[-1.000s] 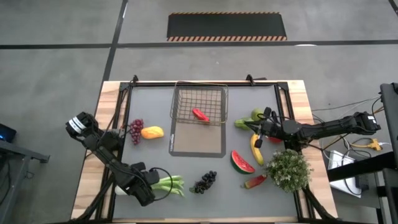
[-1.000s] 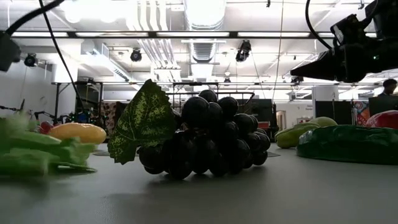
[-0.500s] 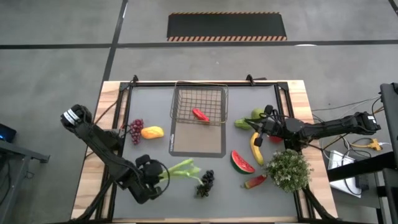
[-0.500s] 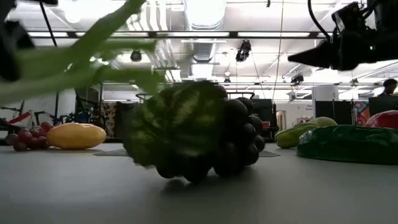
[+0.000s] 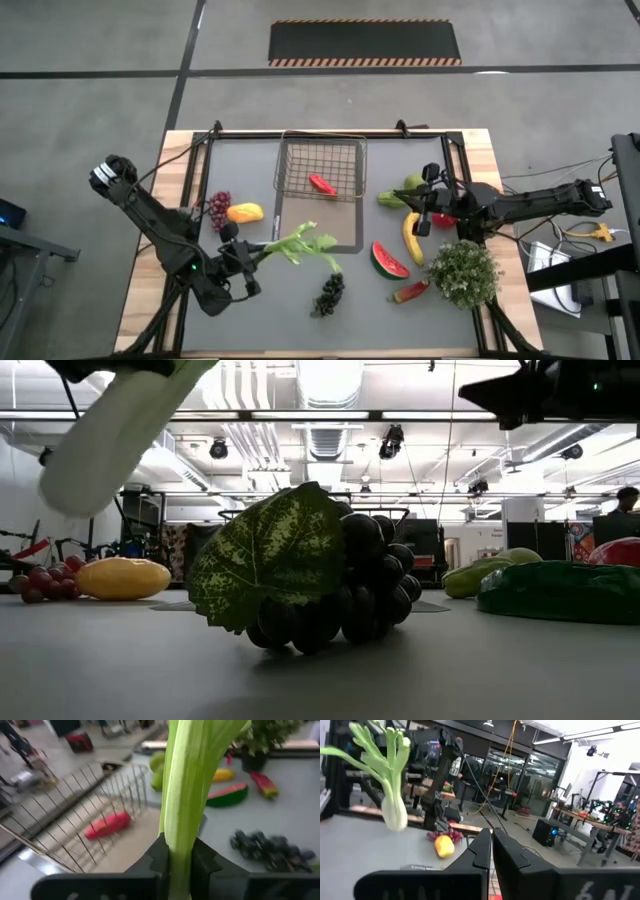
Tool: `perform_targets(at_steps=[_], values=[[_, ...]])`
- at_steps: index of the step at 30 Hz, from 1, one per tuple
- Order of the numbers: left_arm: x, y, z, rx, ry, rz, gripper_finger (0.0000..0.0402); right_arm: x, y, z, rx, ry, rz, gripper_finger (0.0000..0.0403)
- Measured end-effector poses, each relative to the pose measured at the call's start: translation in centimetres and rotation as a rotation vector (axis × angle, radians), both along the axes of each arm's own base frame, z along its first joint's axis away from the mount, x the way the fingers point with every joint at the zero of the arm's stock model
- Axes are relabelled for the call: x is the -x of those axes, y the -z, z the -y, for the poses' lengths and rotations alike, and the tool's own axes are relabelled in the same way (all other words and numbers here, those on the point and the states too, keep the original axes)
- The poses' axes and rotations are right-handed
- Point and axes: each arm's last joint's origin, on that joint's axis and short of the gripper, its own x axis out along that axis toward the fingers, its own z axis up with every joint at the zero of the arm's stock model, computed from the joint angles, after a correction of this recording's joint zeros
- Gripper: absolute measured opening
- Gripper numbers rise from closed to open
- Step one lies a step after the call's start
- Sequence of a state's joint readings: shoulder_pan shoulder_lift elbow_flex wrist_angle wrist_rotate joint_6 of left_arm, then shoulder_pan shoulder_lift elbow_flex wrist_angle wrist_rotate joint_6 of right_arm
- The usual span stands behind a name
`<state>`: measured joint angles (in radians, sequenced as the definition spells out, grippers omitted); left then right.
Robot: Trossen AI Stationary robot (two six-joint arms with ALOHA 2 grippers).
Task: Build produce basket
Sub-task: Put the Chinese cabbage into the wire basket
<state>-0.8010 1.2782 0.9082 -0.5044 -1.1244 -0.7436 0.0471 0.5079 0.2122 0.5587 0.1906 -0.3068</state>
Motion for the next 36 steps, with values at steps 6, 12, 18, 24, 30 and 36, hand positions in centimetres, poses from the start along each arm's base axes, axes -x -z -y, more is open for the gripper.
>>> perform_targets(at_steps=[6,12,18,24,30,36], values=[[-1.6,0.7,-1.2,-0.071,-0.053,0.041,0.0017,-1.5,-1.4,-0.1,-0.006,-0.012,-0.013,0.0035],[-4.3,0.8,-3.3,-0.150,-0.079,0.092,0.0017,-4.9,-3.1,0.0,0.013,0.007,-0.069,0.0092],[-5.7,1.3,-5.9,-0.174,-0.073,0.155,0.0017,-8.7,-3.7,0.5,0.053,0.038,-0.139,0.0145],[-5.6,2.6,-7.5,-0.163,-0.103,0.194,0.0018,-10.8,-2.9,1.1,0.074,0.058,-0.203,0.0187],[-5.3,2.9,-7.7,-0.147,-0.111,0.224,0.0018,-11.4,-2.3,1.7,0.054,0.080,-0.228,0.0208],[-5.3,3.3,-8.4,-0.145,-0.135,0.228,0.0018,-11.9,-1.6,1.7,0.025,0.077,-0.250,0.0210]])
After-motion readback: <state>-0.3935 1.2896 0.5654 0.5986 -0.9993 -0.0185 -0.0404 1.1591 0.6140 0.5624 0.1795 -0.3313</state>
